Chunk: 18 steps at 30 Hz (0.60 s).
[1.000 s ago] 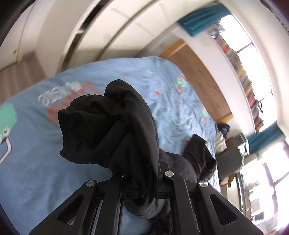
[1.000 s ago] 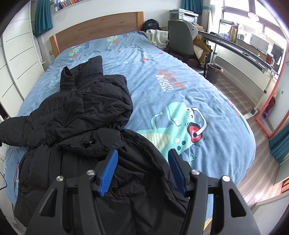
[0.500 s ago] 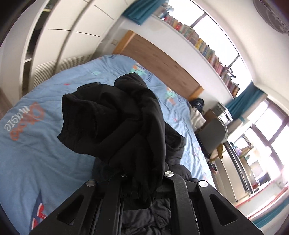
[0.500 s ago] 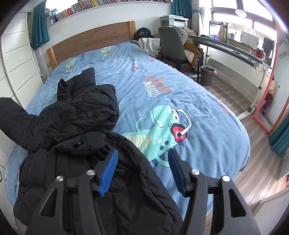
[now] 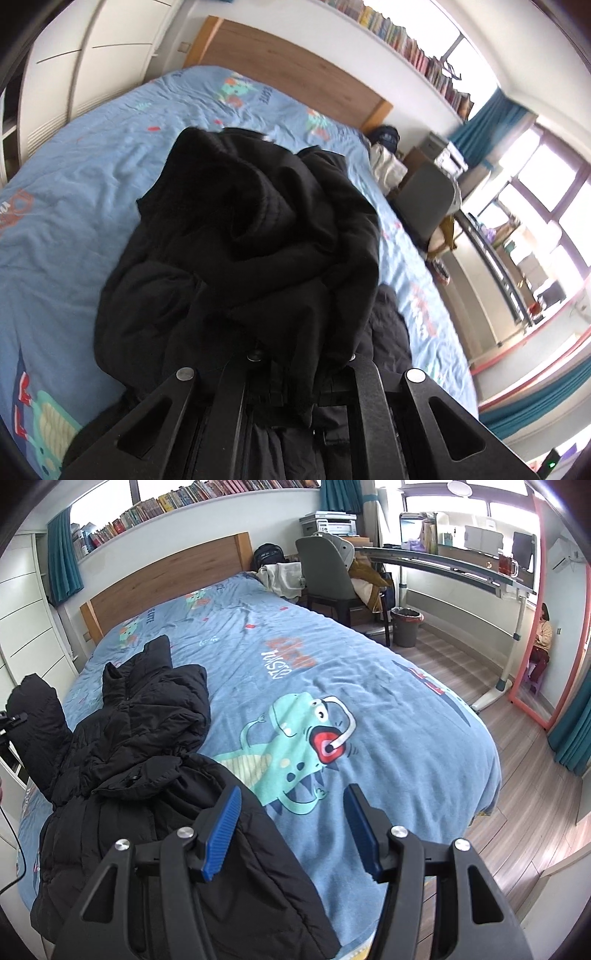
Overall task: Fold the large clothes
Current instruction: 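Lay the sleeve over the coat body and open the left gripper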
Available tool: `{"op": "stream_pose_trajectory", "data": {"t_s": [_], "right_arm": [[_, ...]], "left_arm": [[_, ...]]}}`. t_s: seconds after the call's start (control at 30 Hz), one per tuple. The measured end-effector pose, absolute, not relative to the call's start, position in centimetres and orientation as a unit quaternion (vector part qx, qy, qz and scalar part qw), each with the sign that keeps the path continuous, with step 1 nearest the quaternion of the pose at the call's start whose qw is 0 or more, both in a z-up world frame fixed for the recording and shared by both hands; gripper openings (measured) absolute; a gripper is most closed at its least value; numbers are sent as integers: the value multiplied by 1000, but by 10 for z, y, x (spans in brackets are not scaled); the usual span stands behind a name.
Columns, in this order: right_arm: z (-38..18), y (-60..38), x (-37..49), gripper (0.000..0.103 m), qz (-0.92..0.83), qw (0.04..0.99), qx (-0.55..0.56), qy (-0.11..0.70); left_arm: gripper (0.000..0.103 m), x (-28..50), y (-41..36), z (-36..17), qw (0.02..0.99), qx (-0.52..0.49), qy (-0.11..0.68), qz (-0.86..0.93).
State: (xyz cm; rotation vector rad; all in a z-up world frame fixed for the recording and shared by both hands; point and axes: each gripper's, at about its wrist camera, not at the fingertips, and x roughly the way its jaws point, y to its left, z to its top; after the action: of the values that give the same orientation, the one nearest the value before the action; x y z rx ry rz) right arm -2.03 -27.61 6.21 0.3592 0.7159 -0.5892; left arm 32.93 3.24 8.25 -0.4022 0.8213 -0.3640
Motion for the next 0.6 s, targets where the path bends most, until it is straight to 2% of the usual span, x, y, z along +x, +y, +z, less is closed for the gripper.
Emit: {"op": "stream_pose_trajectory", "data": {"t_s": [0.37,0.47,0.6], "right_arm": [[54,-295,-53,56,-299,869,194,342],[50,-294,-55,56,-297,869,196,344],[48,-289,-49,56,-288,871,196,347]], "left_arm": [[9,310,-27,17,860,-118,474,-146],[14,301,-29,9,856,-117,482,-147],[30,297,-25,14,848,-123,487,-172]]}}
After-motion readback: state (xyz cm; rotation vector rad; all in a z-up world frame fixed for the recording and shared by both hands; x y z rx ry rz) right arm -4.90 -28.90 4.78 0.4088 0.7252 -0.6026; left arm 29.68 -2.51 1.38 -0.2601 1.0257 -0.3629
